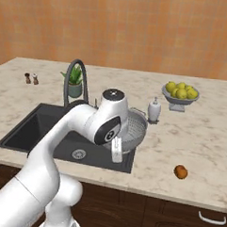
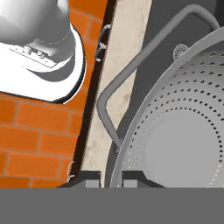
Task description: Put the colander in the sink, put the peach in the colander, and turn on the sink faucet and pour water over the colander.
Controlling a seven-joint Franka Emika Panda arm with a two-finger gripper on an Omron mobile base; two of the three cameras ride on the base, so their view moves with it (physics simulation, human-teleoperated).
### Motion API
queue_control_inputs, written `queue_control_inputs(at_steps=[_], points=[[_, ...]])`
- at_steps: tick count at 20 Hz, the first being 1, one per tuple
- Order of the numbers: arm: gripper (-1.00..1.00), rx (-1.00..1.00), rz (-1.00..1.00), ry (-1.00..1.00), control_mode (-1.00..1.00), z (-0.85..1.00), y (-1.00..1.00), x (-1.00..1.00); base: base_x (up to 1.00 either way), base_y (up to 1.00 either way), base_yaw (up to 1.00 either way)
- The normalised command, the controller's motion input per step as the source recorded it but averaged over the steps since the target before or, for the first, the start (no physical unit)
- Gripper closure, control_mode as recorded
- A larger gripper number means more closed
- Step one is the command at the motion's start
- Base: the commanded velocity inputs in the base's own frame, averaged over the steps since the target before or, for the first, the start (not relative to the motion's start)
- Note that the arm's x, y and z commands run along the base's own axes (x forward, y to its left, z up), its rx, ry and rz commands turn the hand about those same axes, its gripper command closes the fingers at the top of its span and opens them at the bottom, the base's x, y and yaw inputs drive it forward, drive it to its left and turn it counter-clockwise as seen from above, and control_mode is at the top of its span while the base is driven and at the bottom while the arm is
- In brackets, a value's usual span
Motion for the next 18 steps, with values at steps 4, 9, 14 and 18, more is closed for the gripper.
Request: queue_control_inputs(at_steps=[4,9,14,18], points=[[1.0,0.0,0.35,0.07,-1.0,0.0,0.2,0.28,0.0,0.0,0.0],[1.0,0.0,0.24,-0.04,-1.0,-0.11,0.07,0.46,0.0,0.0,0.0],[1.0,-0.05,0.23,-0.04,-1.0,-0.36,0.47,0.51,0.0,0.0,0.0],[1.0,-0.09,0.21,0.0,-1.0,-0.46,0.51,0.21,0.0,0.0,0.0]])
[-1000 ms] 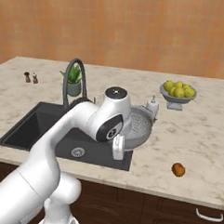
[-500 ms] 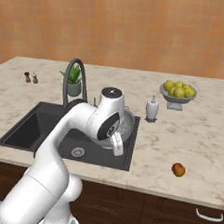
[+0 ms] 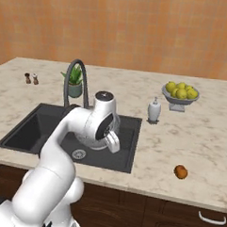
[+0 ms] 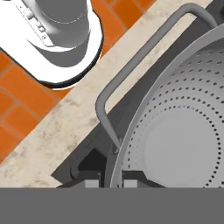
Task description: Put the colander in the sink, put the peach in the colander, and turn on the sink faucet and pour water over the colander.
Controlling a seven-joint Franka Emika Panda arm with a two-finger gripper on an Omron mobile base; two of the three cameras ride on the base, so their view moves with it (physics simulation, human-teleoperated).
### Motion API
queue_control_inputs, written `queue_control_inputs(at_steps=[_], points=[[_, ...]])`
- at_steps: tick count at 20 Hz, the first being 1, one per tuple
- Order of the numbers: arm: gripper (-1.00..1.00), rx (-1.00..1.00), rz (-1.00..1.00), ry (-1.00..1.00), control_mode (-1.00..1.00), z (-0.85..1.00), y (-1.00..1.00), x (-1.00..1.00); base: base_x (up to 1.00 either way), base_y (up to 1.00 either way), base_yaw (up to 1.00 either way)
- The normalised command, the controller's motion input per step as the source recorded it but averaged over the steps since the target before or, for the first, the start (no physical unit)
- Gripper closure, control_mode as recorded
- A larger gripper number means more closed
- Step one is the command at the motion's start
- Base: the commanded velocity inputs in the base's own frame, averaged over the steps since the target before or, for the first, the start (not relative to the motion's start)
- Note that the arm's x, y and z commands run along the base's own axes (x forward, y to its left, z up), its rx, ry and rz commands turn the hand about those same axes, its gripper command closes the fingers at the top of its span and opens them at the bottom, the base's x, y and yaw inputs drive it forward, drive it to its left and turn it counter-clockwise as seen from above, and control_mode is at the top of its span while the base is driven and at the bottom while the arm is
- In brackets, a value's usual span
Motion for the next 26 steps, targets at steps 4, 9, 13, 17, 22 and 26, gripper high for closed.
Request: queue_control_inputs(at_steps=[4,9,13,17,22,26], points=[[1.0,-0.04,0.15,0.0,-1.0,-0.45,0.02,0.33,0.0,0.0,0.0],[1.0,0.0,0.21,0.02,-1.0,-0.43,0.02,0.49,0.0,0.0,0.0],[1.0,0.0,0.28,0.23,-1.0,-0.38,0.15,0.57,0.0,0.0,0.0],[1.0,-0.01,0.21,0.38,-1.0,-0.33,0.34,0.54,0.0,0.0,0.0],[1.0,0.0,0.2,0.19,-1.0,-0.35,0.45,0.38,0.0,0.0,0.0],[1.0,0.0,0.22,0.0,-1.0,-0.49,0.26,0.03,0.0,0.0,0.0]])
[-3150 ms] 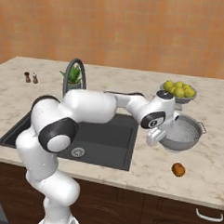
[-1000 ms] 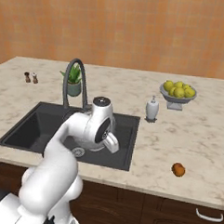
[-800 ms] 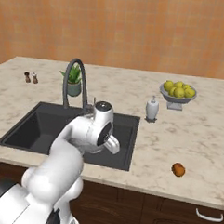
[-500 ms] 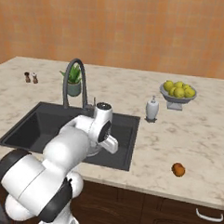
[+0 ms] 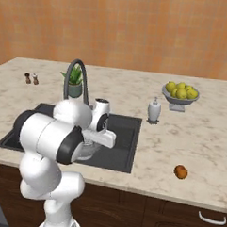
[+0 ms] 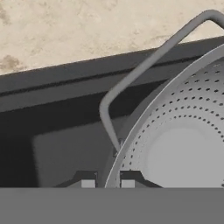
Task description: Put the colander in the sink, put the peach in the colander, and turn on the sink faucet and pour water over the colander.
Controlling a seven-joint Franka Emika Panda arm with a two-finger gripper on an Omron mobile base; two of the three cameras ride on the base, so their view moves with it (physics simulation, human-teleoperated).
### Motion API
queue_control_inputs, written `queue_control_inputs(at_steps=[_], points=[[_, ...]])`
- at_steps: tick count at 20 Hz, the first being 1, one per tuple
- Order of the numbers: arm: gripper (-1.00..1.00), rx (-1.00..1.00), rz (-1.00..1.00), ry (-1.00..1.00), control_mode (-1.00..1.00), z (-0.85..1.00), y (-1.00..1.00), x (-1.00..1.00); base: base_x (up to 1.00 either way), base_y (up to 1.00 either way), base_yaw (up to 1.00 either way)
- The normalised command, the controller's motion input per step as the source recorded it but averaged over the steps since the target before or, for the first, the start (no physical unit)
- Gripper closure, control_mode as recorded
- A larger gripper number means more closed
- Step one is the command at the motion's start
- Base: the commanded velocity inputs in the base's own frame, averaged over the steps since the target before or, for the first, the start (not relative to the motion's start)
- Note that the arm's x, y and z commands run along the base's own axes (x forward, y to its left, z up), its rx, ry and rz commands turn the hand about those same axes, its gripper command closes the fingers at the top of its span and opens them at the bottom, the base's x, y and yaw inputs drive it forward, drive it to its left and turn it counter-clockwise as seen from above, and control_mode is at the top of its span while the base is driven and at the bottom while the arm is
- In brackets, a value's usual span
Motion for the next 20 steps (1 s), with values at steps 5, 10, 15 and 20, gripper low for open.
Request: queue_control_inputs(at_steps=[5,10,15,20], points=[[1.0,0.0,0.19,-0.06,-1.0,-0.61,0.25,0.0,0.0,0.0,0.0],[1.0,0.0,0.14,-0.17,-1.0,-0.49,0.3,-0.07,0.0,0.0,0.0],[1.0,0.0,0.09,-0.16,-1.0,-0.43,0.23,0.0,0.0,0.0,0.0],[1.0,0.0,0.04,-0.1,-1.0,-0.4,0.19,-0.03,0.0,0.0,0.0]])
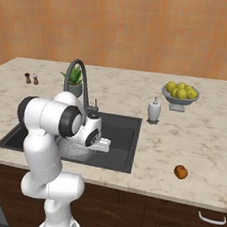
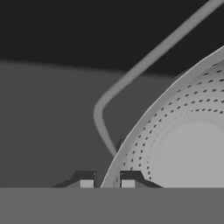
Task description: Put the colander in the sink, put the peach in the colander, and turn on the sink faucet and pour water over the colander.
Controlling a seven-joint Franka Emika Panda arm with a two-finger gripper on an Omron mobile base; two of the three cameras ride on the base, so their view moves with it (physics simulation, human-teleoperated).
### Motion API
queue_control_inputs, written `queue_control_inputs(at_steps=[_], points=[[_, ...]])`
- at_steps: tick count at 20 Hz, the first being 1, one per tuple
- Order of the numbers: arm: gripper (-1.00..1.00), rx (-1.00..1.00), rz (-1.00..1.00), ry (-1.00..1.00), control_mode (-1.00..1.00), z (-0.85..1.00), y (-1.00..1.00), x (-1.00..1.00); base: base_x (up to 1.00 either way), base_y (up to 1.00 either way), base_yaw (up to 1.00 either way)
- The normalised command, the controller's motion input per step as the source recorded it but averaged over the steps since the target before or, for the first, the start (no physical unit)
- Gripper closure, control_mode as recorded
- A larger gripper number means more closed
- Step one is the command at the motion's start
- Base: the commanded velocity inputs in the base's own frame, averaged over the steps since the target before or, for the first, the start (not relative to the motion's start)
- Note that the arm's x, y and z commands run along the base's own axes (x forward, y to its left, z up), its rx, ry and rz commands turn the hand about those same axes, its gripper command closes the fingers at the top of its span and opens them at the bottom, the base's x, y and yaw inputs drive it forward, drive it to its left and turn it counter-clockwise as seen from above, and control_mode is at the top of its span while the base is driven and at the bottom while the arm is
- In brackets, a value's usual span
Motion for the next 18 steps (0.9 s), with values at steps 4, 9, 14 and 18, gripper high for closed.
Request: queue_control_inputs(at_steps=[4,9,14,18], points=[[1.0,0.0,0.02,-0.09,-1.0,-0.33,0.02,-0.21,0.0,0.0,0.0],[1.0,0.0,0.03,-0.1,-1.0,-0.3,0.0,-0.18,0.0,0.0,0.0],[-1.0,0.0,0.0,-0.08,-1.0,-0.14,0.0,-0.19,0.0,0.0,0.0],[-1.0,0.02,0.0,-0.13,-1.0,-0.01,0.0,-0.26,0.0,0.0,0.0]])
